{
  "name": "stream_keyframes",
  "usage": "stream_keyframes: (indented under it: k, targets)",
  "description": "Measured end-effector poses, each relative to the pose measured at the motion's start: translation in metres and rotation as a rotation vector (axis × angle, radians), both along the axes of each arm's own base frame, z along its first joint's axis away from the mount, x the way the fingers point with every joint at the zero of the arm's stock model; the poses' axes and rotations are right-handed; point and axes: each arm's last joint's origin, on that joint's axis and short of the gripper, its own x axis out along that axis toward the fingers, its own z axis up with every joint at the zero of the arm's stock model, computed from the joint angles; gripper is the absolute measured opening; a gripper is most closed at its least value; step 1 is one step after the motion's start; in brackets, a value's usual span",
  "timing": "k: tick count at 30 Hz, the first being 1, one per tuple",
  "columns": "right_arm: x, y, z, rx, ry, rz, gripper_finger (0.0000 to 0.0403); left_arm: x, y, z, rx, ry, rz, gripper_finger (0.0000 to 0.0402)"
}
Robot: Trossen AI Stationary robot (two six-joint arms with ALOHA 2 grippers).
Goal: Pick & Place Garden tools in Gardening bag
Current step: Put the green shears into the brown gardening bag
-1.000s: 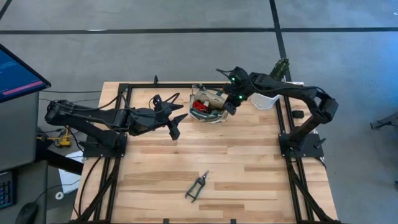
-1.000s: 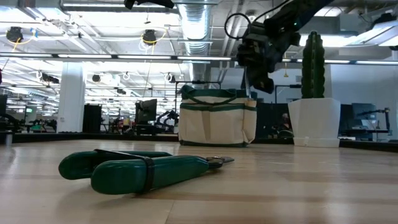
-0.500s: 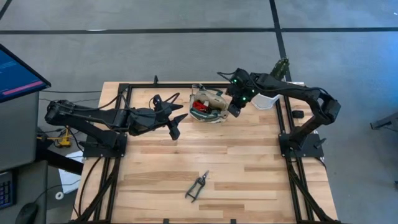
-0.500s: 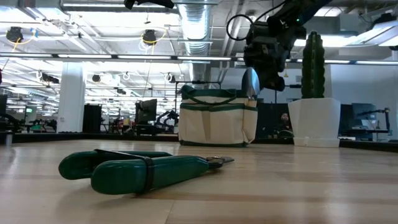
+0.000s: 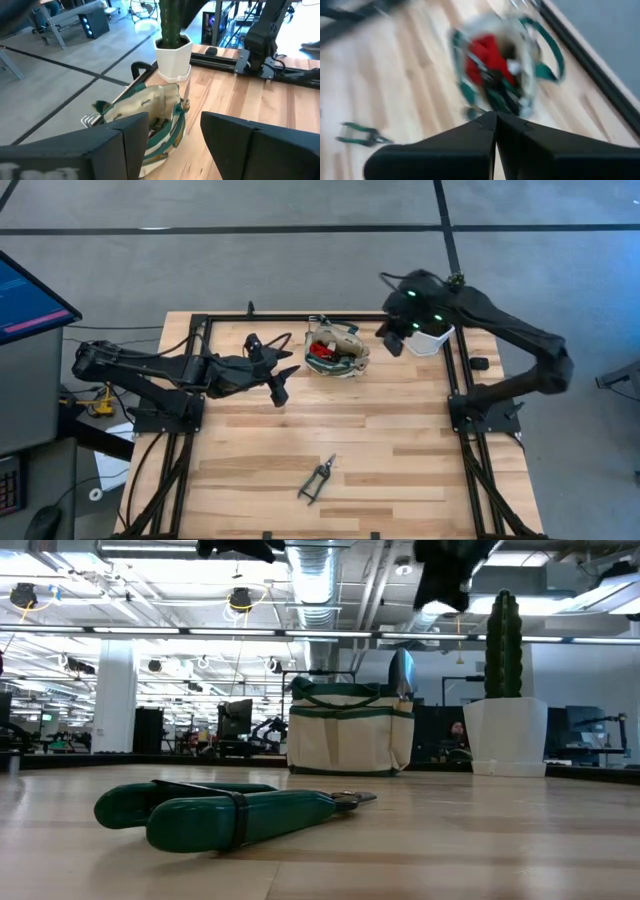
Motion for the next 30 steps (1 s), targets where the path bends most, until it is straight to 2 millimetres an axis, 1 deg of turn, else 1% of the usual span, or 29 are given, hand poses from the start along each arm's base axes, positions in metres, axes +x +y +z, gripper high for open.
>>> stream_keyframes:
  k: [2, 4, 7, 11, 16, 19, 23, 27, 30]
  targets:
    - [-0.010, 0.017, 0.012, -0.017, -0.088, 0.016, 0.0000, 0.000, 0.000, 0.000, -0.002, 0.004, -0.004, 0.0167]
    - [-0.019, 0.032, 0.021, -0.022, -0.190, 0.026, 0.0000, 0.000, -0.001, -0.001, -0.014, 0.008, -0.031, 0.0161]
    - [-0.029, 0.054, 0.024, -0.035, -0.321, 0.037, 0.0000, 0.001, -0.002, -0.001, -0.031, 0.011, -0.073, 0.0148]
    - [-0.033, 0.079, 0.010, -0.027, -0.402, 0.006, 0.0000, 0.002, -0.005, -0.002, -0.070, 0.018, -0.164, 0.0130]
    - [-0.028, 0.106, -0.020, -0.014, -0.380, -0.027, 0.0000, 0.002, -0.007, -0.002, -0.108, 0.026, -0.254, 0.0109]
    - [-0.025, 0.121, -0.035, -0.018, -0.370, -0.055, 0.0000, 0.003, -0.008, -0.003, -0.116, 0.027, -0.273, 0.0103]
    - [-0.021, 0.142, -0.045, -0.022, -0.403, -0.097, 0.0000, 0.003, -0.008, -0.002, -0.117, 0.025, -0.273, 0.0102]
    - [-0.016, 0.165, -0.045, -0.037, -0.468, -0.136, 0.0000, 0.003, -0.008, 0.000, -0.121, -0.001, -0.273, 0.0102]
    - [-0.012, 0.180, -0.047, -0.056, -0.496, -0.135, 0.0000, 0.004, -0.008, 0.000, -0.192, -0.036, -0.246, 0.0101]
